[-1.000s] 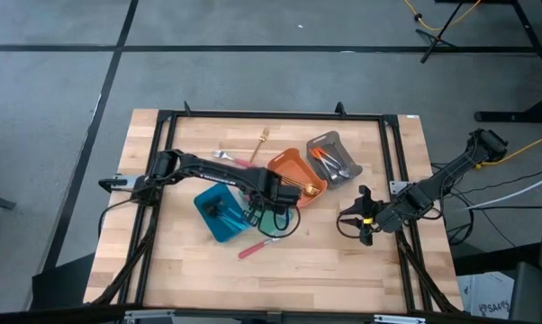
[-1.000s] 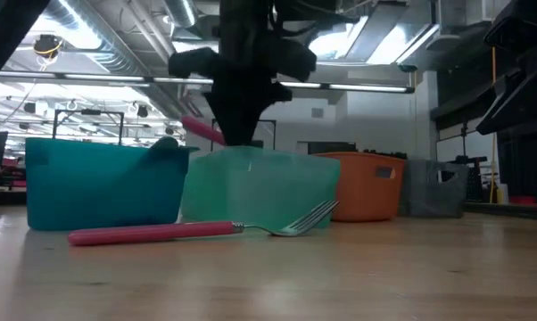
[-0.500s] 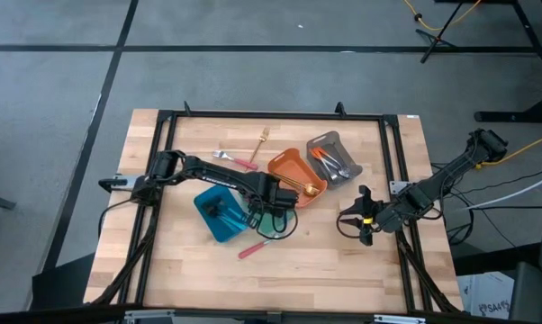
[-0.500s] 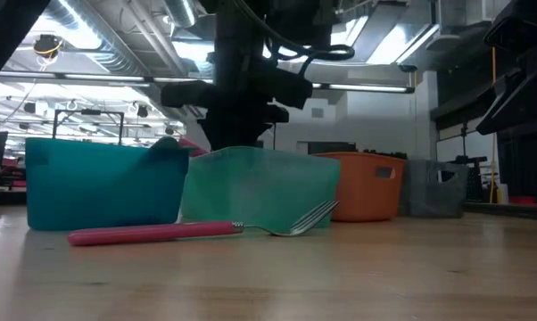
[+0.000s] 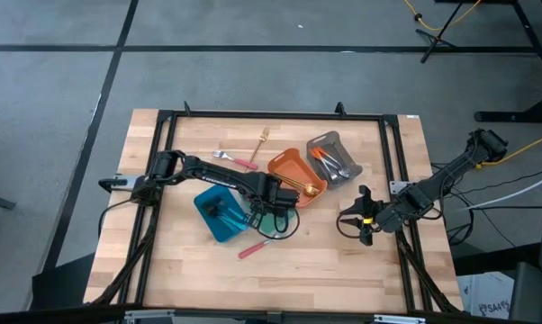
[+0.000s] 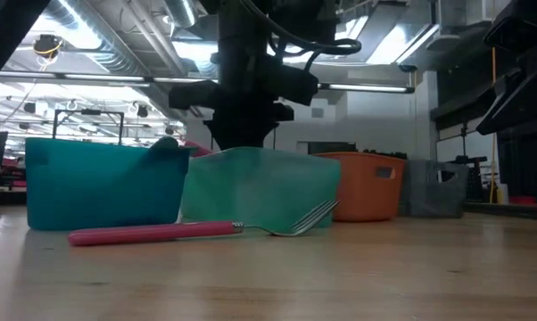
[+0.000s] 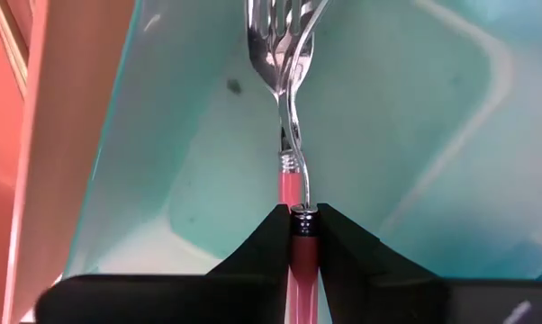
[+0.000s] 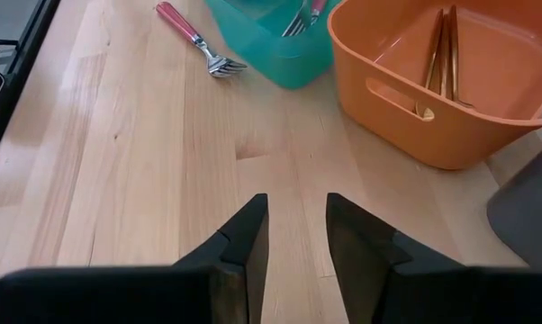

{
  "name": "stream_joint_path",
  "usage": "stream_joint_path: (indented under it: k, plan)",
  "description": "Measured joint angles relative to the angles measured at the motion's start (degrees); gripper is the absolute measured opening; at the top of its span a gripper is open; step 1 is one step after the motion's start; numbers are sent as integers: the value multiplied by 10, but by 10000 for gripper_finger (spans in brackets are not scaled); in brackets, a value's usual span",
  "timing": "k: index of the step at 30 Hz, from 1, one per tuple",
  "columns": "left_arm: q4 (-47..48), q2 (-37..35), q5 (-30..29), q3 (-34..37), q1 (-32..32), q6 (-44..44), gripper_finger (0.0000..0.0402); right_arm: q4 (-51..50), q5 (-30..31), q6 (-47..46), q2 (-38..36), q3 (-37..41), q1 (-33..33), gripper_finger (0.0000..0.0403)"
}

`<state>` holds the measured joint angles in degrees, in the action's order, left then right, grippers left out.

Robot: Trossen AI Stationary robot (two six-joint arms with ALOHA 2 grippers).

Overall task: Sort silverware by color (type)
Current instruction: Put the pink fork into the green bin

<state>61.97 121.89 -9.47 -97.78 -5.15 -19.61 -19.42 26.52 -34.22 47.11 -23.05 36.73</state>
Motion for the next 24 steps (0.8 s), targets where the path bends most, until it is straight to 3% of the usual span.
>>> stream_joint_path:
  k: [11,24]
  plan:
    - [-3,0,0,0,-1,15,122,0,0,0,0,0,0,106]
    - [19,0,1,-56,-2,27,131,0,0,0,0,0,0,106]
